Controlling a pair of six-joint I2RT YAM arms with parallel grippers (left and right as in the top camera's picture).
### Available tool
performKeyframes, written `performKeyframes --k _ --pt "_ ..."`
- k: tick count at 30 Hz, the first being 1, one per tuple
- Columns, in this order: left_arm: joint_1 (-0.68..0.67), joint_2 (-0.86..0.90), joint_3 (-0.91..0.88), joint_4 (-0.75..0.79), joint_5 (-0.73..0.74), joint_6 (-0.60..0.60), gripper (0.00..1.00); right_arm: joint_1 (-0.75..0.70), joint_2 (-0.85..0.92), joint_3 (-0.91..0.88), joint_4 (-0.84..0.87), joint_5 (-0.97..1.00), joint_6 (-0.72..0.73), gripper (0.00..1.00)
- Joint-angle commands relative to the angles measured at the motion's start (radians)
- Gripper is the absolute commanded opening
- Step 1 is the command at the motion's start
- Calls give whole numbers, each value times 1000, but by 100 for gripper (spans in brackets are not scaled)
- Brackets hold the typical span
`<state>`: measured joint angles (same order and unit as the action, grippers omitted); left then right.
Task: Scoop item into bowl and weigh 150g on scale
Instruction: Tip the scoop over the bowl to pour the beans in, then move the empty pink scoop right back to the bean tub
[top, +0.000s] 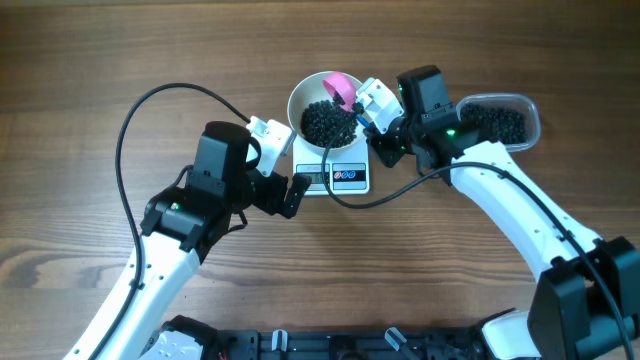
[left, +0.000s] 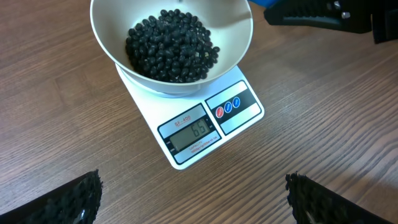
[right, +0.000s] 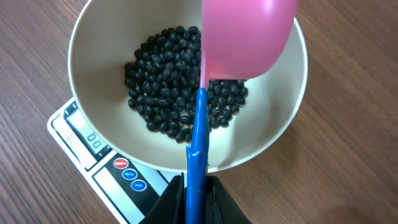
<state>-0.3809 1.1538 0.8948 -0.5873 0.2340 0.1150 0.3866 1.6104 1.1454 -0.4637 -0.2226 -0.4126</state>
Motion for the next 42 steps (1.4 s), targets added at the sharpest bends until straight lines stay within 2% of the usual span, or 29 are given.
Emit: performKeyframes --k 1,6,11,17,20,27,29,31,35,42 --pt "-3 8 -5 0 8 11 100 3 -50 29 14 24 -33 4" --pt "-3 8 -5 0 8 11 100 3 -58 29 16 34 -89 4" --pt "-3 8 -5 0 9 11 100 30 -59 29 22 146 -159 4" --pt "-3 8 -5 0 8 11 100 55 -59 29 29 151 -159 4" --pt "-3 8 -5 0 9 11 100 55 -59 29 37 151 -106 4" --pt "-3 8 -5 0 8 11 100 51 -59 29 33 133 216 4" --pt "-3 8 -5 0 9 11 100 48 -64 29 33 80 264 4" --pt "-3 8 -5 0 8 11 100 37 -77 29 32 11 269 4" --pt "-3 8 -5 0 9 11 100 -33 -138 29 17 -1 330 4" --pt "-3 8 -5 0 9 11 100 -304 -266 29 -94 0 305 4"
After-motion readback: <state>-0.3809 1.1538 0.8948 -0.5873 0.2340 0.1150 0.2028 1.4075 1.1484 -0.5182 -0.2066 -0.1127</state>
